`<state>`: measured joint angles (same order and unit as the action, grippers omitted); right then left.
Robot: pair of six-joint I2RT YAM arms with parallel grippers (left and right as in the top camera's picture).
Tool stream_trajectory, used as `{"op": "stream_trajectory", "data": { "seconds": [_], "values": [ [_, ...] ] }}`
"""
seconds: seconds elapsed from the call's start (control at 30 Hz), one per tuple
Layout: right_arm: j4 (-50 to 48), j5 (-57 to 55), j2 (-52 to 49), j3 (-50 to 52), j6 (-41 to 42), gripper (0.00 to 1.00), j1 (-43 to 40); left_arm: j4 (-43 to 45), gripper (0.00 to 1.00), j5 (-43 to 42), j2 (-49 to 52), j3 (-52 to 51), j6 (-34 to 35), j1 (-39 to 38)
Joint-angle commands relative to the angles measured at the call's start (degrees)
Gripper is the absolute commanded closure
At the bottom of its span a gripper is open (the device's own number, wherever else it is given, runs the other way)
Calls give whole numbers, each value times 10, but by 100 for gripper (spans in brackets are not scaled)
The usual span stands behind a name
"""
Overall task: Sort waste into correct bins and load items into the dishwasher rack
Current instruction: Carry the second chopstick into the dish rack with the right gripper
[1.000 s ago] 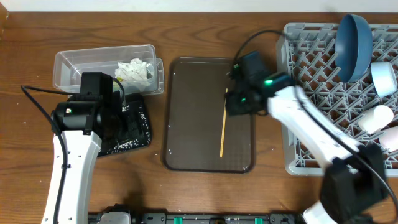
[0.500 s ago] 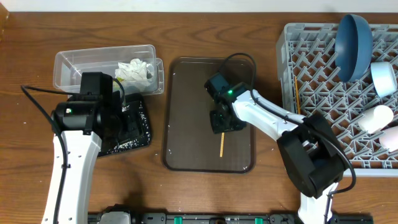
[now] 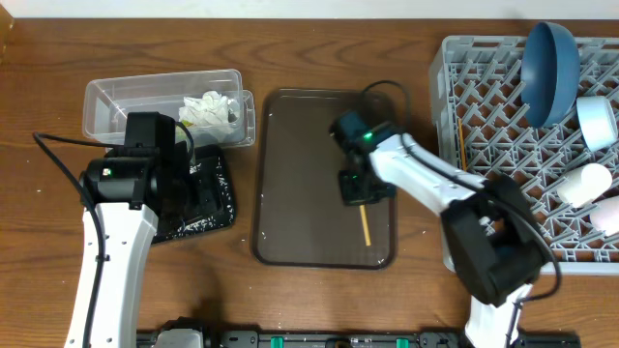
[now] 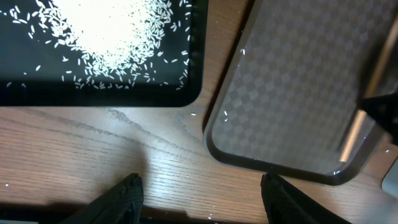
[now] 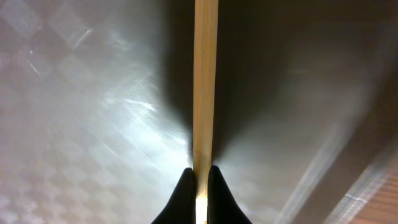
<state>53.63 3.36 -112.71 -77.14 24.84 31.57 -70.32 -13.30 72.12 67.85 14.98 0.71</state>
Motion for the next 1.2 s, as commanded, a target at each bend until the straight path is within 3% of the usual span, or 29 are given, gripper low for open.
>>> {"op": "stream_trajectory", "data": {
  "seconds": [0.0,0.3,0.6,0.9,1.17],
  "values": [
    [16,-2,100,-33,-74,99,-40,-3,36,5,1,0,-3,3],
    [61,-63,232,-36,-151,99,-173,-3,36,5,1,0,-3,3],
    [86,-75,195,-19,-185,99,-259,-4,36,5,1,0,-3,3],
    [90,-83,141,1,-187,99,-280,-4,36,5,1,0,-3,3],
    [89,-89,137,1,-186,86,-280,-3,36,5,1,0,-3,3]
  ]
}}
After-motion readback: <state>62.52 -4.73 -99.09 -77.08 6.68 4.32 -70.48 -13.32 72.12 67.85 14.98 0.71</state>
